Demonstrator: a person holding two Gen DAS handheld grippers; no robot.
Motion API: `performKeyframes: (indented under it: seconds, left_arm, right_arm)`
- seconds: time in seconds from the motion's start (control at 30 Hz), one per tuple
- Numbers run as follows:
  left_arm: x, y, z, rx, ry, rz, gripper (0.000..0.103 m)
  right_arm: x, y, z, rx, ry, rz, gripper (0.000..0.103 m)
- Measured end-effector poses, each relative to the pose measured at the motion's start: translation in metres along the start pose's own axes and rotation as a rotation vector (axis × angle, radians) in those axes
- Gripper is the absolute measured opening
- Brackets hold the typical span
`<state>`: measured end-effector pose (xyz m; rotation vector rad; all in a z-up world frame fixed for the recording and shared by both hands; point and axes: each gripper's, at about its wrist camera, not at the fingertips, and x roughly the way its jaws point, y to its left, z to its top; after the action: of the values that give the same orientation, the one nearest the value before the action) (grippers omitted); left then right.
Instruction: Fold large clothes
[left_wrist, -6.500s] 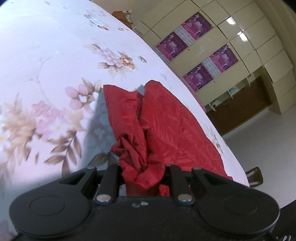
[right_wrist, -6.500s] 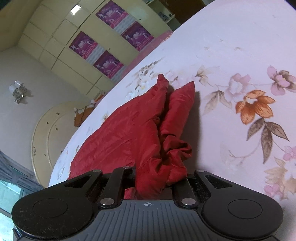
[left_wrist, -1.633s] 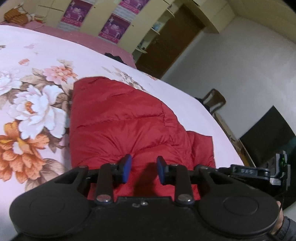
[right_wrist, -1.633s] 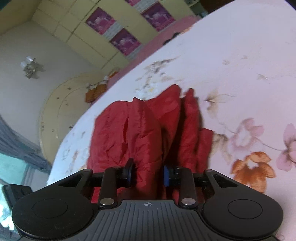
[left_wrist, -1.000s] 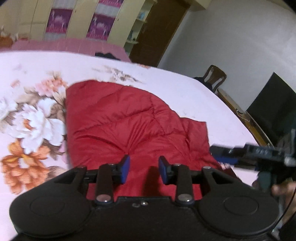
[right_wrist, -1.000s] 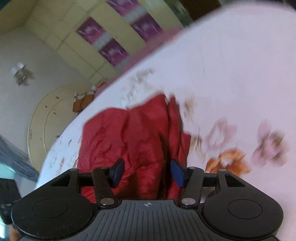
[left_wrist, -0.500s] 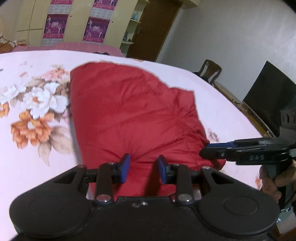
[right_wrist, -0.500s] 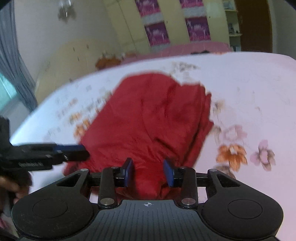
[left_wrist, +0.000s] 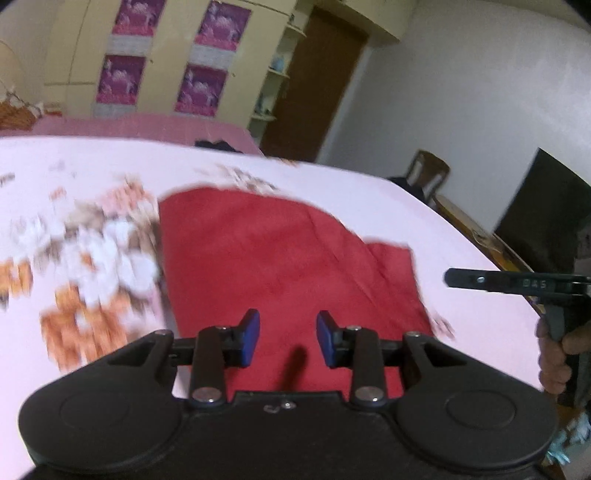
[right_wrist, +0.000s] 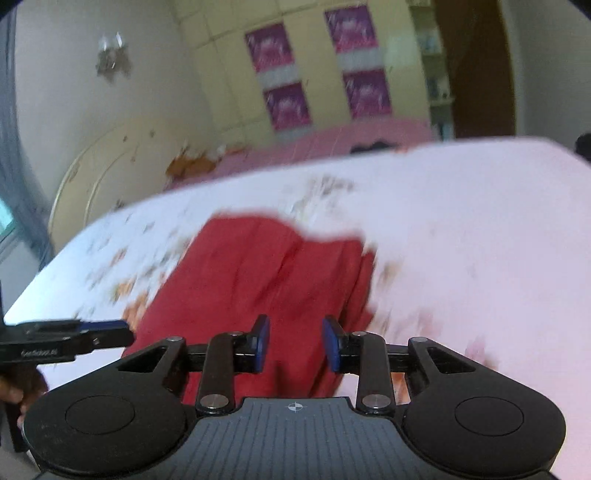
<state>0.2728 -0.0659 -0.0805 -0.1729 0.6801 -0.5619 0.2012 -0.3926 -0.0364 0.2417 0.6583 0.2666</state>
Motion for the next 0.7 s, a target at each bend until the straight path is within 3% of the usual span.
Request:
performKeyframes:
  seconds: [0.07,0.1,0.27,0.53,0.7]
  left_arm:
    - [0.02,0.01,0.015,-0.024,-0.011,0.016,0.033]
    - [0.028,0.012,0.022,-0.034,-0.013,0.013,0.033]
    - [0.065,0.017,0.028,-0.029,0.037,0.045,0.033]
    - [0.084,0.018,0.015,0.006,0.081,0.077,0.034]
    - [0.091,0.012,0.013,0.037,0.103,0.11,0.034]
  right_arm:
    - [0.022,0.0,0.016,-0.022,-0.02,-0.009,0.032]
    - [0.036,0.001,0.023,-0.022,-0.009,-0.006,0.025]
    - [0.095,-0.009,0.016,-0.037,0.111,-0.066,0.009]
    - [0.126,-0.032,-0.018,0.05,0.171,-0.072,0.008]
    - [0.127,-0.036,-0.02,0.089,0.171,-0.082,0.007]
